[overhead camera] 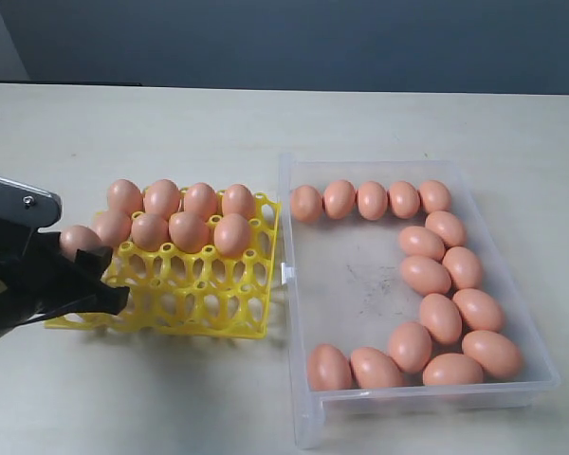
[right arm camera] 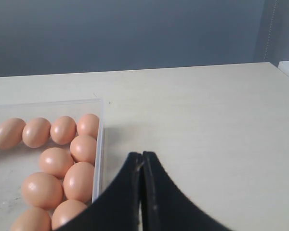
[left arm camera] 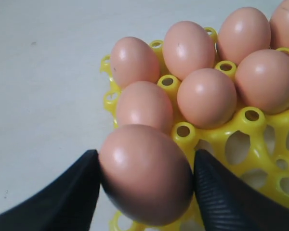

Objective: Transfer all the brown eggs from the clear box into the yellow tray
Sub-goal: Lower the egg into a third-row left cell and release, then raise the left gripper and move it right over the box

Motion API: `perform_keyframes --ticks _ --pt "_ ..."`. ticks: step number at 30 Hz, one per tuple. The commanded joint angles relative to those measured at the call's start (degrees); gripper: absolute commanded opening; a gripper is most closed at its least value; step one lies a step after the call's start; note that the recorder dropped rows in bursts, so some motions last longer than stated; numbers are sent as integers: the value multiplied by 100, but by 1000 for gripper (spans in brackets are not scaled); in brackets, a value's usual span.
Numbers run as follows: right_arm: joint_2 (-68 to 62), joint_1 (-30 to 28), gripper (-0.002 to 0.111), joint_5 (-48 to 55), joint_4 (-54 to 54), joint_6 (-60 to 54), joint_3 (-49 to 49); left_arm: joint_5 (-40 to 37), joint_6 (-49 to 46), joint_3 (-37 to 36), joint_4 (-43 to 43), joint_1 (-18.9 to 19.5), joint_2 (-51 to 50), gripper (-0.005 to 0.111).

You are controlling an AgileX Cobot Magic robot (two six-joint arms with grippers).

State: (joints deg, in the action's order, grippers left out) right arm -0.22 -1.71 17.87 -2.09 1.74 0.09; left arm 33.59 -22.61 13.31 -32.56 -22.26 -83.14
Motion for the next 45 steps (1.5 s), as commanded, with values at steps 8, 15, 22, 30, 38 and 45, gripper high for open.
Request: perform_keyframes --ticks 8,15,22,30,38,45 --pt "22 1 -1 -38 5 -26 -9 104 117 167 120 -4 -55 56" --pt "22 1 -1 -38 5 -26 -9 -9 117 437 131 -4 -55 60" --pt "22 1 -1 -38 5 -26 -9 -1466 3249 1148 3579 -26 116 60" --pt "22 1 -1 -38 5 -26 -9 -1200 10038 2523 10558 -26 61 49" --pt "22 1 -1 -38 5 -26 -9 -92 12501 4420 13251 -26 -807 50" --pt "22 1 -1 -38 5 -26 -9 763 12333 5496 13251 -460 -2041 53"
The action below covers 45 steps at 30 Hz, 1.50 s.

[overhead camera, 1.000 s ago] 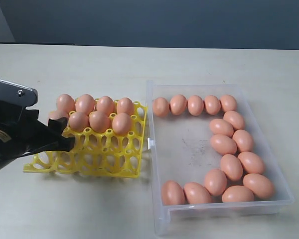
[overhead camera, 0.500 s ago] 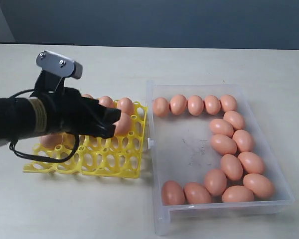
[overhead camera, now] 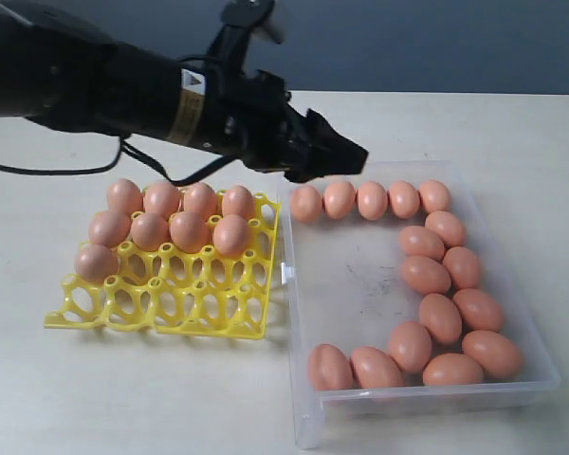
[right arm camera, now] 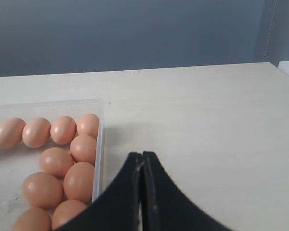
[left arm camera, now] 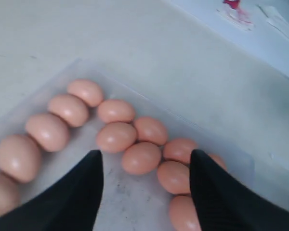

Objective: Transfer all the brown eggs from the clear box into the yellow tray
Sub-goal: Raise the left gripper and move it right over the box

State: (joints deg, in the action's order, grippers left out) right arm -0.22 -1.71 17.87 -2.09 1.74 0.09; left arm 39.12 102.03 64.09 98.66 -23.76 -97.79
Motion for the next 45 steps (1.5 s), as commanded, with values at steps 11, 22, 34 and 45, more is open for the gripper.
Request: perform_keyframes --ticks 11,22,34,45 --pt "22 1 -1 -38 5 -26 -9 -2738 249 1135 128 -1079 -1267 53" --pt "22 1 -1 -38 5 -26 -9 -4761 -1411 1408 56 -1066 -1280 45" --pt "22 1 -1 -38 5 -26 -9 -8421 -7970 1888 -6107 -541 -1280 45" --pt "22 1 -1 -38 5 -26 -9 -7983 -13879 2459 -12204 -1268 -1845 45"
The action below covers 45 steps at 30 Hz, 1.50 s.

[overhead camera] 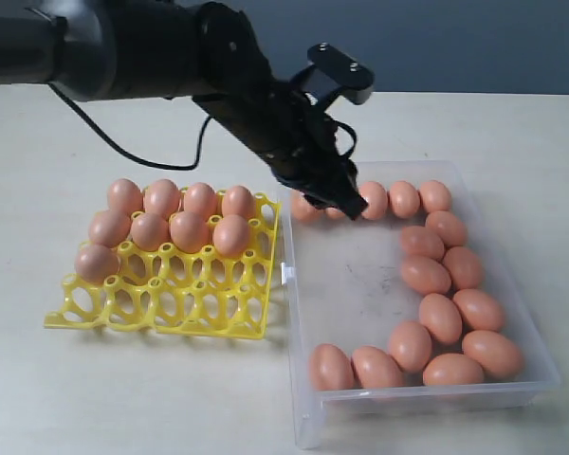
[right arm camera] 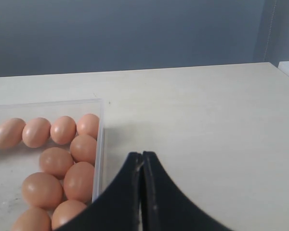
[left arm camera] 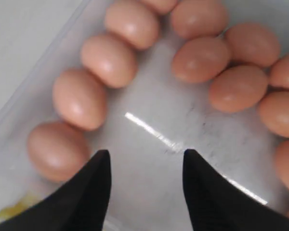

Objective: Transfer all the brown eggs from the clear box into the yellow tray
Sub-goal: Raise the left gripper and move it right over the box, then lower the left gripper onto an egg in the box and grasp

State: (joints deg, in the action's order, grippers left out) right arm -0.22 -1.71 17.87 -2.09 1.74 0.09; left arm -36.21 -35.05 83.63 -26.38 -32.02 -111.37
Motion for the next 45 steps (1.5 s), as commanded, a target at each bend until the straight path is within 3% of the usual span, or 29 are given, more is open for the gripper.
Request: perform_keyframes --ticks 1,3,5,11,16,45 --pt "22 1 -1 -38 5 -26 -9 -583 -130 647 492 -521 -654 45" --pt "22 1 -1 -38 5 -26 -9 -794 -105 943 761 -648 -997 49" --pt "22 1 -1 -38 5 -26 -9 -778 -428 1098 738 -753 -1148 61" --pt "22 1 -1 -38 5 -26 -9 -400 -2110 1130 832 -1283 -1148 62" --pt "22 1 -1 -38 5 -26 -9 14 -2430 1130 1279 -1593 -1307 62" --pt "22 1 -1 -38 5 -26 -9 781 -2386 1130 1699 -1650 -1735 56"
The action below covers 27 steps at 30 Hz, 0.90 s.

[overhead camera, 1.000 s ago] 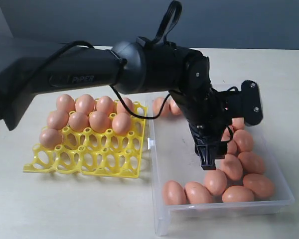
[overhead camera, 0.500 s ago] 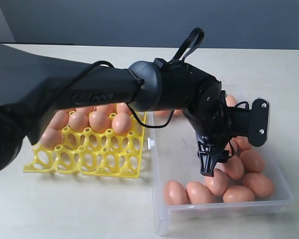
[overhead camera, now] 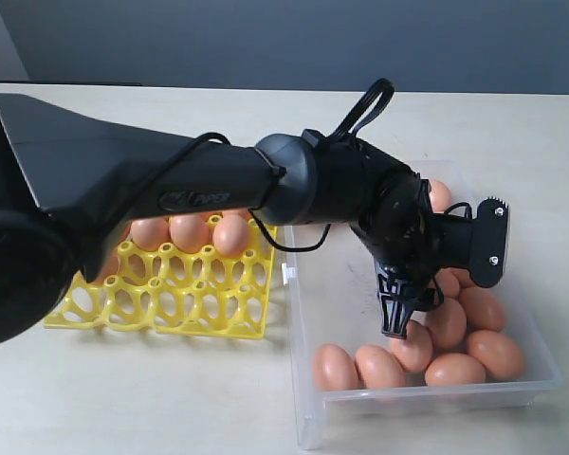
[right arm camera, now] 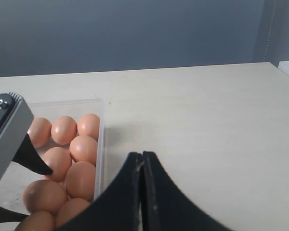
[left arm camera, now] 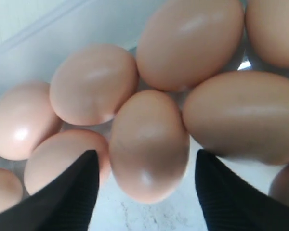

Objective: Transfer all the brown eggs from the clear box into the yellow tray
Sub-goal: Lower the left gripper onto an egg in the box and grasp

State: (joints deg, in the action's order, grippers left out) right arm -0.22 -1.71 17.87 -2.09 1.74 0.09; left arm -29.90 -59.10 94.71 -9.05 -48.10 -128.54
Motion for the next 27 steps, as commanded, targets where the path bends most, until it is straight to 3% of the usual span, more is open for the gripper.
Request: perform_keyframes --ticks 1,20,27 --pt "22 1 -1 -38 5 -26 -9 205 19 22 -34 -42 -18 56" --pt "22 1 -1 -38 5 -26 -9 188 -2 22 -33 -76 -144 55" --pt "22 1 -1 -38 5 -26 -9 214 -2 22 82 -111 -144 29"
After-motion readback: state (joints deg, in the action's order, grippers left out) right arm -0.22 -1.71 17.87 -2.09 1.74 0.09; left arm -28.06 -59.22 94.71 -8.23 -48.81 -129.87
